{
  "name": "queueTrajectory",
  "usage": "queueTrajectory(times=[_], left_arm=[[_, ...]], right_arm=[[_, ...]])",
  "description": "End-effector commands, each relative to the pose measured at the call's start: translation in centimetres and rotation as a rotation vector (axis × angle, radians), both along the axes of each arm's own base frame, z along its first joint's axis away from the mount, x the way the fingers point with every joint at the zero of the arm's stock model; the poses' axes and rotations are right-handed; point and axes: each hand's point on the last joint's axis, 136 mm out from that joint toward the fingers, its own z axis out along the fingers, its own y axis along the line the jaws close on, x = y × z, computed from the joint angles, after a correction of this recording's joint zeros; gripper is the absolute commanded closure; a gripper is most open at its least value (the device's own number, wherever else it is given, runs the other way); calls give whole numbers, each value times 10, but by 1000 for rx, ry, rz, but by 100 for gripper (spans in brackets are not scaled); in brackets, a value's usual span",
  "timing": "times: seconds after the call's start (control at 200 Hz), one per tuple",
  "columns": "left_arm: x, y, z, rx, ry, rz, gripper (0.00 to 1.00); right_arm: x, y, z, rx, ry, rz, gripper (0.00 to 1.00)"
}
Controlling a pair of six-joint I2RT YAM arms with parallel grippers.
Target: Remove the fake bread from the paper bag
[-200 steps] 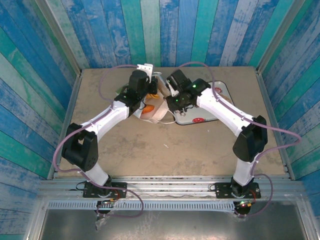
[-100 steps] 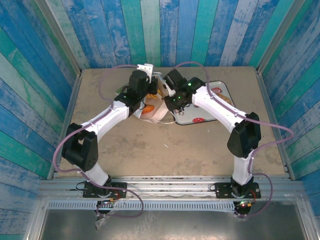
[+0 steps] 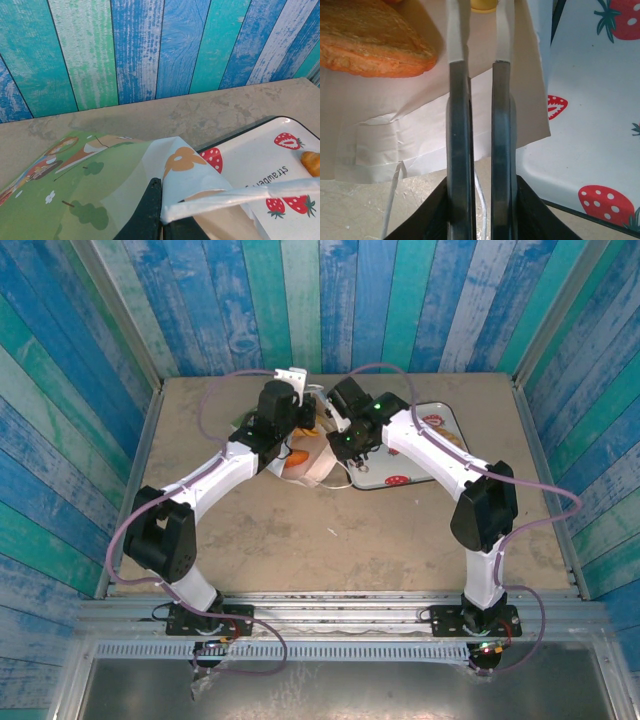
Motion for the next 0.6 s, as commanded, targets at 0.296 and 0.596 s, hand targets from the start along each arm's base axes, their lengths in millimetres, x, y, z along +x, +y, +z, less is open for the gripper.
queueTrajectory(times=[0.296,0.596], left_arm=[[16,-4,8,-47,-25,37,100],[17,-2,5,-56,-13,55,100]], right_arm=[[-22,-8,46,125,-48,-12,75],[-49,-15,57,220,12,-16,76]])
